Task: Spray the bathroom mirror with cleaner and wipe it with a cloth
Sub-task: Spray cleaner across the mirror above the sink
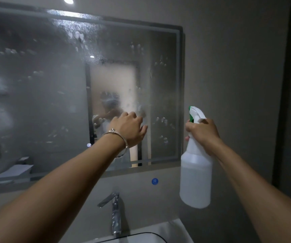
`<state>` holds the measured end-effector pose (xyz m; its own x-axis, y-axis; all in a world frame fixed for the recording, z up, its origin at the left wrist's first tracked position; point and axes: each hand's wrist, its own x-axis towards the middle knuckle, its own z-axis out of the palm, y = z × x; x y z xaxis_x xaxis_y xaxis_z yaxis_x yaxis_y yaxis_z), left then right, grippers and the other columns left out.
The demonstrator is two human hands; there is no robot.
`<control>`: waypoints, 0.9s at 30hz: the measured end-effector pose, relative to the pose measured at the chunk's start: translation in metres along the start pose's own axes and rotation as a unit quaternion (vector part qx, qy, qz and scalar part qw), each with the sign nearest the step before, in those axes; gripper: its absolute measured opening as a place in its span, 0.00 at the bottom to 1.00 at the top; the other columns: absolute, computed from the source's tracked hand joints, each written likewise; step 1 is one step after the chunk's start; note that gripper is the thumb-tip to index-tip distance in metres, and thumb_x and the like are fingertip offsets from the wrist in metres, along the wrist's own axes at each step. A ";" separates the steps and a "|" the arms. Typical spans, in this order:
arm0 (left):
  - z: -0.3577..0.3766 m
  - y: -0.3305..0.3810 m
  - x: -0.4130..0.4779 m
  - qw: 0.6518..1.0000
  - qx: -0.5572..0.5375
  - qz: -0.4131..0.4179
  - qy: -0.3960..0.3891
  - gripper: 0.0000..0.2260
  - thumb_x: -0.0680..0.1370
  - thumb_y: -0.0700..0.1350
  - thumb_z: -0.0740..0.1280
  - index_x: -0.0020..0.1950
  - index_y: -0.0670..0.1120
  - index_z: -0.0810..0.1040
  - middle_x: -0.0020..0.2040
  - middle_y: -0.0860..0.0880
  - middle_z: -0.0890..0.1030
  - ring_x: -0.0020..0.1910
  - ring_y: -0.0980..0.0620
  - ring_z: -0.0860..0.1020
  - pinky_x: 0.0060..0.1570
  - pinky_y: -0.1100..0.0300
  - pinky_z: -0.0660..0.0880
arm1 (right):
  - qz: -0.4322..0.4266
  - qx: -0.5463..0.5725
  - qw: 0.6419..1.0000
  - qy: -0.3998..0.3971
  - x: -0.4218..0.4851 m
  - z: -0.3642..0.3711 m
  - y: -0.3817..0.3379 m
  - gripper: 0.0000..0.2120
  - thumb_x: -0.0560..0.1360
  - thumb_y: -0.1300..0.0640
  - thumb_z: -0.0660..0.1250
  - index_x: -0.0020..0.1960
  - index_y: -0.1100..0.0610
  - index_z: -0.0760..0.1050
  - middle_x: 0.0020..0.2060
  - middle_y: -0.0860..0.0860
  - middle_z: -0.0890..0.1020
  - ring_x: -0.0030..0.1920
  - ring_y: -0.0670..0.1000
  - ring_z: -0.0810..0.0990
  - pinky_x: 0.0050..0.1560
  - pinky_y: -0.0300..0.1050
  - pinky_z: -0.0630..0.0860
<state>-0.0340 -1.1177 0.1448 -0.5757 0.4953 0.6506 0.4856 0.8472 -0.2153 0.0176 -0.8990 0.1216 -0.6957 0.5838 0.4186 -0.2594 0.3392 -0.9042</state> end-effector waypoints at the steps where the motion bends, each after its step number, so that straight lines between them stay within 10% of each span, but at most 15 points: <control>1: -0.004 0.003 0.003 1.000 -0.003 0.001 0.008 0.20 0.80 0.57 0.50 0.61 0.47 0.73 0.60 0.46 0.74 0.58 0.46 0.72 0.52 0.51 0.70 | -0.005 -0.004 1.000 0.001 0.001 0.001 -0.002 0.06 0.60 0.57 0.65 0.36 0.56 0.77 0.24 0.49 0.79 0.27 0.52 0.82 0.28 0.41 0.75; 27: 0.082 0.042 -0.050 0.992 -0.065 0.019 -0.106 0.20 0.80 0.57 0.50 0.60 0.47 0.72 0.58 0.46 0.74 0.56 0.46 0.72 0.54 0.50 0.72 | 0.088 -0.104 0.988 -0.075 -0.052 -0.022 0.115 0.05 0.70 0.61 0.66 0.45 0.56 0.79 0.37 0.54 0.82 0.29 0.49 0.81 0.32 0.44 0.79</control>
<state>-0.0386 -1.0909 0.0431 -0.6746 0.5672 0.4724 0.5821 0.8023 -0.1320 0.0384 -0.8743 -0.0021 -0.8133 0.5365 0.2250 0.0071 0.3959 -0.9183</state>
